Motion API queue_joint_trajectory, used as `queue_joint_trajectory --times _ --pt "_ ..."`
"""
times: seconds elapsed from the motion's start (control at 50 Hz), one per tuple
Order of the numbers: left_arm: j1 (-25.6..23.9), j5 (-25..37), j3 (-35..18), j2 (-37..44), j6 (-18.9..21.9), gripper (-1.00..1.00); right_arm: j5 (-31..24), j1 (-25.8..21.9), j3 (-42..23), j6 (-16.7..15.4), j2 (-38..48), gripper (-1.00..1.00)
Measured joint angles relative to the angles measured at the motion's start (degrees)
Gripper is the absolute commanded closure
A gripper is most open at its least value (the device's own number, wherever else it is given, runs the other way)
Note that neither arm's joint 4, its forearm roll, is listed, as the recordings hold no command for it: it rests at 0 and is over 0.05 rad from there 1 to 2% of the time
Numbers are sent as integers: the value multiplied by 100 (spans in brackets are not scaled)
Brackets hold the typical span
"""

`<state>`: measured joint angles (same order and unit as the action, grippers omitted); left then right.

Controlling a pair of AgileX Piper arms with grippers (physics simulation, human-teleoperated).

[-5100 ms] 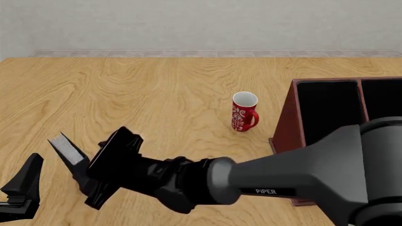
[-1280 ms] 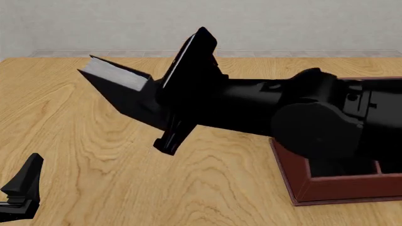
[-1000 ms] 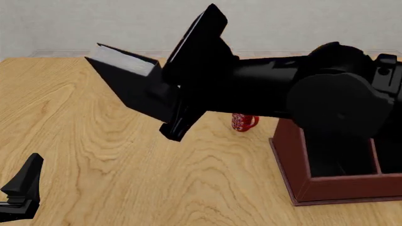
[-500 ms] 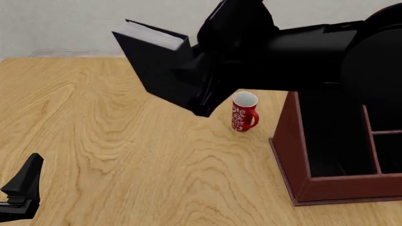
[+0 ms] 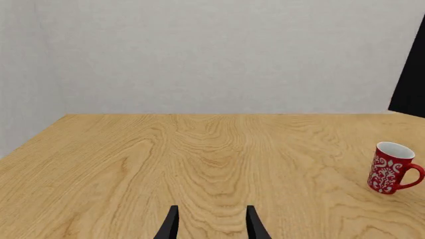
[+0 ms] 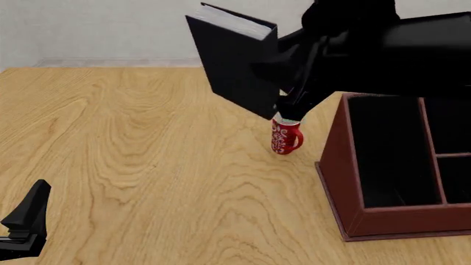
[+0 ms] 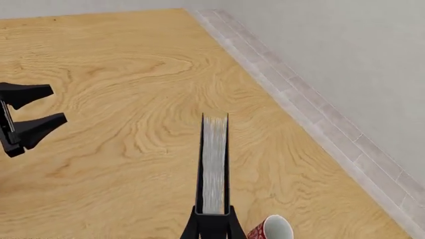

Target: Pick up the book and place it in the left compartment of the caddy.

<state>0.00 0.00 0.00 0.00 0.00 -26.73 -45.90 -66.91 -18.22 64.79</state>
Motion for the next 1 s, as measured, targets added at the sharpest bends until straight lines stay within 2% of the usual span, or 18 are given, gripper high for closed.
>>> queue_joint_trajectory --times 0.5,1.0 --pt "0 0 0 0 0 -100 -409 769 354 -23 -871 100" --pt "0 0 0 0 0 -100 -854 1611 613 109 -1642 100"
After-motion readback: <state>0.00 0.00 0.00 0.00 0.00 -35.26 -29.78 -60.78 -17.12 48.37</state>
